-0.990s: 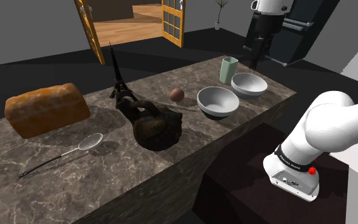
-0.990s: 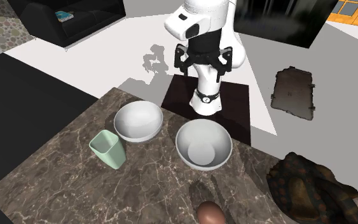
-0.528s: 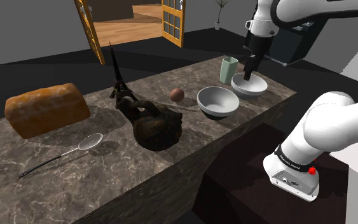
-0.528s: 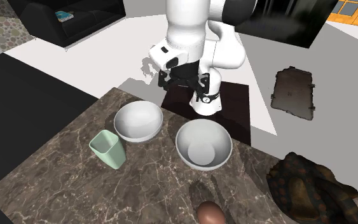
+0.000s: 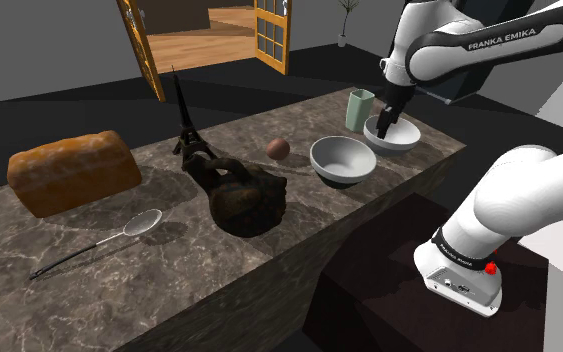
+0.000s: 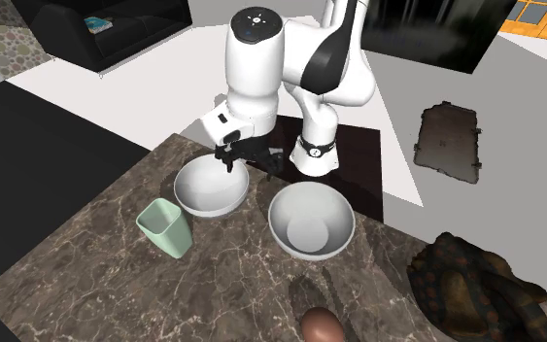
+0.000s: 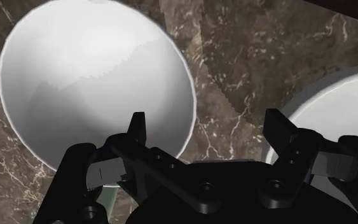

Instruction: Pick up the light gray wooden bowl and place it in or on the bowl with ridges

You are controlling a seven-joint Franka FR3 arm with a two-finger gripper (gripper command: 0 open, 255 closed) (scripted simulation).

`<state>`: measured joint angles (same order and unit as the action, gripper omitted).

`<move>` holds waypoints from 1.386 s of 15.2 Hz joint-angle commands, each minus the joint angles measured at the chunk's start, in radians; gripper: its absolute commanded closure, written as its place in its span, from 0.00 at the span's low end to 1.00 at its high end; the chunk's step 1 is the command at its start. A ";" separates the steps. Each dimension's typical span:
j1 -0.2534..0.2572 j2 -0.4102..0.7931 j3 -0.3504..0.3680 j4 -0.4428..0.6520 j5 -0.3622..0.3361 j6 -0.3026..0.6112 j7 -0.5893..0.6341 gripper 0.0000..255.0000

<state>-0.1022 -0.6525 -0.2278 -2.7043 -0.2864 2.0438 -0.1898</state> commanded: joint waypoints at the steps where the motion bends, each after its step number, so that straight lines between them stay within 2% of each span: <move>1: -0.011 0.025 -0.013 -0.021 -0.022 0.056 -0.003 0.00; 8: -0.022 0.081 -0.035 -0.076 -0.047 0.167 0.003 0.00; 15: -0.022 0.081 -0.035 -0.076 -0.047 0.167 0.003 0.00; 16: -0.022 0.081 -0.035 -0.076 -0.047 0.167 0.003 1.00; 21: -0.022 0.081 -0.035 -0.076 -0.047 0.167 0.003 1.00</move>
<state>-0.1245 -0.5718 -0.2626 -2.7798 -0.3333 2.2105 -0.1870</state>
